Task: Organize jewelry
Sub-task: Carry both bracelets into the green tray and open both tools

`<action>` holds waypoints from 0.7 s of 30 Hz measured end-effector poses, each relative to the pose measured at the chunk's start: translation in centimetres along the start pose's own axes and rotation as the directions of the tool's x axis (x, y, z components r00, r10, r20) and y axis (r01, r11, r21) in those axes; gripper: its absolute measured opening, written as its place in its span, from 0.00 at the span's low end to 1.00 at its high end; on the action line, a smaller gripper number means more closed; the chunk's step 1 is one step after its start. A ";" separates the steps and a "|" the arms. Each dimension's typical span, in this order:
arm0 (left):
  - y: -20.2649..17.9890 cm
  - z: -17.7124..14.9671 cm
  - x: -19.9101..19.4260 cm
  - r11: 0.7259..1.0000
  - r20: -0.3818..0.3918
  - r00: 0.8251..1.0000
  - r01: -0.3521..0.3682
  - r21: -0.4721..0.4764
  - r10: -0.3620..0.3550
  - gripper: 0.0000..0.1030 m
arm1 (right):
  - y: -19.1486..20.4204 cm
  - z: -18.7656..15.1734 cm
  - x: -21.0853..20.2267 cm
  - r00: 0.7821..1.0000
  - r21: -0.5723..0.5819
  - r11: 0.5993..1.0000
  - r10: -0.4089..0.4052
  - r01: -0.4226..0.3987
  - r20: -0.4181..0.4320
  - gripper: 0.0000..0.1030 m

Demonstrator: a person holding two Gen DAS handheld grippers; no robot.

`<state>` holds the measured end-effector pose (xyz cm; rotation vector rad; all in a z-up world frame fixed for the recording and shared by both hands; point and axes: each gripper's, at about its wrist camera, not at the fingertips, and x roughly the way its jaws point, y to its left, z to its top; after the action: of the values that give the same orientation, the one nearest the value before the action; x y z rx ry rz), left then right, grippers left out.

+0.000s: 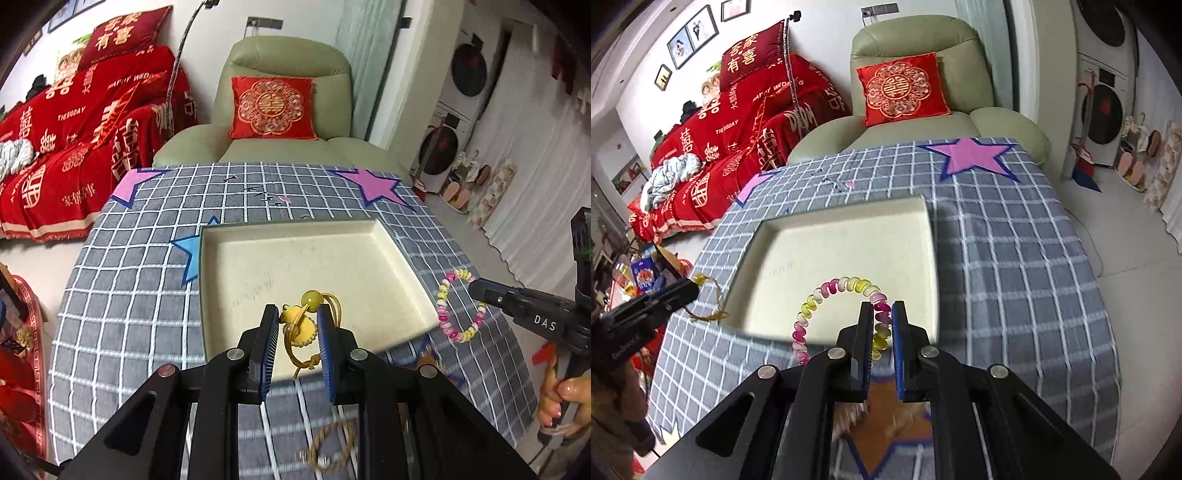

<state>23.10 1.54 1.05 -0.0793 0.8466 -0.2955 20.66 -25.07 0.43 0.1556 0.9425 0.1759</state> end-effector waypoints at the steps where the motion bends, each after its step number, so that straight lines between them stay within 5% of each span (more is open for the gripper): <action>1: 0.1 0.7 0.9 1.000 -0.007 1.000 -0.008 -0.008 0.008 0.29 | 0.1 0.8 0.8 1.000 0.001 1.000 0.005 -0.005 -0.004 0.10; 10: 1.3 4.0 9.3 0.994 -0.067 0.993 -0.104 -0.038 0.101 0.29 | 0.2 6.1 9.7 0.997 0.026 0.999 0.028 -0.027 -0.076 0.10; 21: 1.8 3.5 15.7 0.977 -0.163 0.964 -0.211 0.001 0.208 0.29 | -0.3 6.8 17.8 0.989 0.041 0.999 -0.018 0.024 -0.148 0.10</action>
<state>35.95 -1.44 -8.35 0.0198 1.0112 -0.0959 36.49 -21.90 -9.70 0.1739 1.0955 0.1493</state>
